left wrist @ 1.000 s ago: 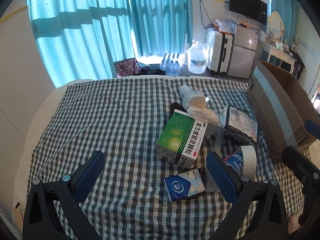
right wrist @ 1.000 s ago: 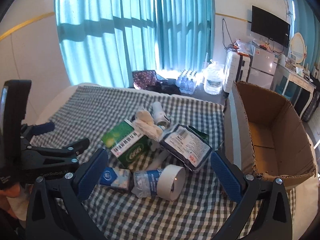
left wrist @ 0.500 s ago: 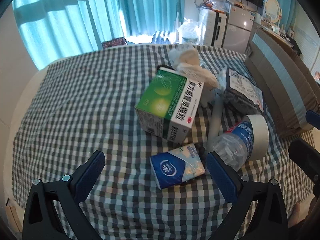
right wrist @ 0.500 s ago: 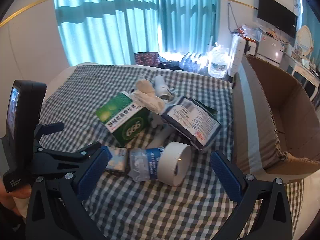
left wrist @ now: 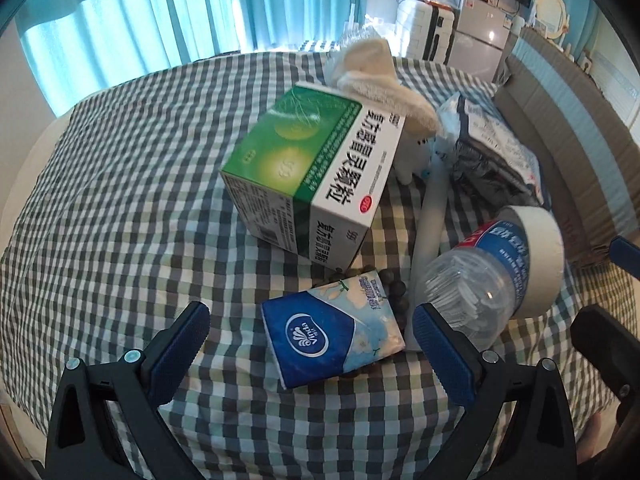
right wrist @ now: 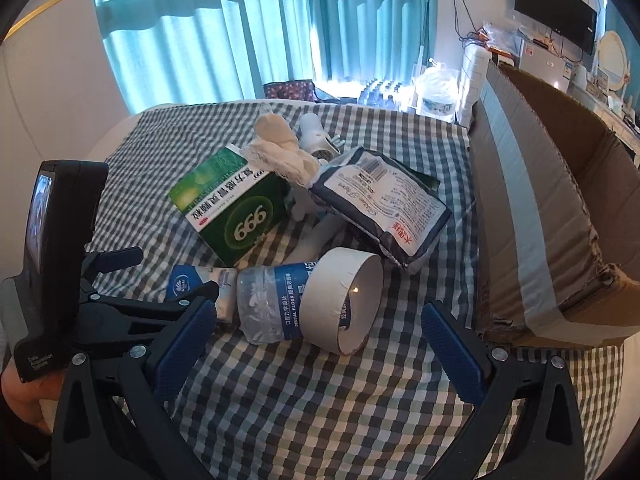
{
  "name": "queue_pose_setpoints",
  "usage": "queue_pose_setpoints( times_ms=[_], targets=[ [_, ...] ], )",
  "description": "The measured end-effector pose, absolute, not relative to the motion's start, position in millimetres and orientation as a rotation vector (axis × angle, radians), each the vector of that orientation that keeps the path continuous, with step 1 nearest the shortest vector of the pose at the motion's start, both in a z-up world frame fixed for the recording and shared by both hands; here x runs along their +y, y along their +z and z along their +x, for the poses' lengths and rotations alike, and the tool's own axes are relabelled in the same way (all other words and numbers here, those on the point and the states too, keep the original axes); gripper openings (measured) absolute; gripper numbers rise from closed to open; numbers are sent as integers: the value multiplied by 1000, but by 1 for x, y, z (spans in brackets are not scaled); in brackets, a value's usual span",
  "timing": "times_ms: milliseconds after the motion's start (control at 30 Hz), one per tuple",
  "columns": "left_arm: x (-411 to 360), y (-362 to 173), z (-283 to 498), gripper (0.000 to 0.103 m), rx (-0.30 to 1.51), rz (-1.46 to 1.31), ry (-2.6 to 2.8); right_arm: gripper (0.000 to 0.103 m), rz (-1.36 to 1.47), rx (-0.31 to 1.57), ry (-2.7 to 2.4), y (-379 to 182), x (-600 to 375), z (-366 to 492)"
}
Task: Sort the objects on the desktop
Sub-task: 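Reach the left tool to the blue Vinda tissue pack while the right tool reaches the white tape roll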
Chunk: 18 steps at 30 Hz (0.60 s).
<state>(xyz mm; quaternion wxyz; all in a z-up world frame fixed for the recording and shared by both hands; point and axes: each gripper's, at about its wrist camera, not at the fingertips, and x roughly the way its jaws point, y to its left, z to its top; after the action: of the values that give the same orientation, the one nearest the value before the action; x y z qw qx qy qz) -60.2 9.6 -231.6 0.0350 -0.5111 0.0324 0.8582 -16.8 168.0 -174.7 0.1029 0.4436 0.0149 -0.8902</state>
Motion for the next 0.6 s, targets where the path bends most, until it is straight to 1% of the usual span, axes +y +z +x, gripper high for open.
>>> queue_pose_setpoints(
  times_ms=[267, 400, 600],
  targets=[
    [10, -249, -67, 103, 116, -1627, 2676, 103, 1395, 64, -2633, -193, 170, -25],
    [7, -255, -69, 103, 88, -1617, 2670, 103, 1421, 31, -2635, -199, 173, -31],
    [1, -264, -73, 103, -2, -1631, 2647, 103, 1429, 100, -2682, -206, 173, -36]
  ],
)
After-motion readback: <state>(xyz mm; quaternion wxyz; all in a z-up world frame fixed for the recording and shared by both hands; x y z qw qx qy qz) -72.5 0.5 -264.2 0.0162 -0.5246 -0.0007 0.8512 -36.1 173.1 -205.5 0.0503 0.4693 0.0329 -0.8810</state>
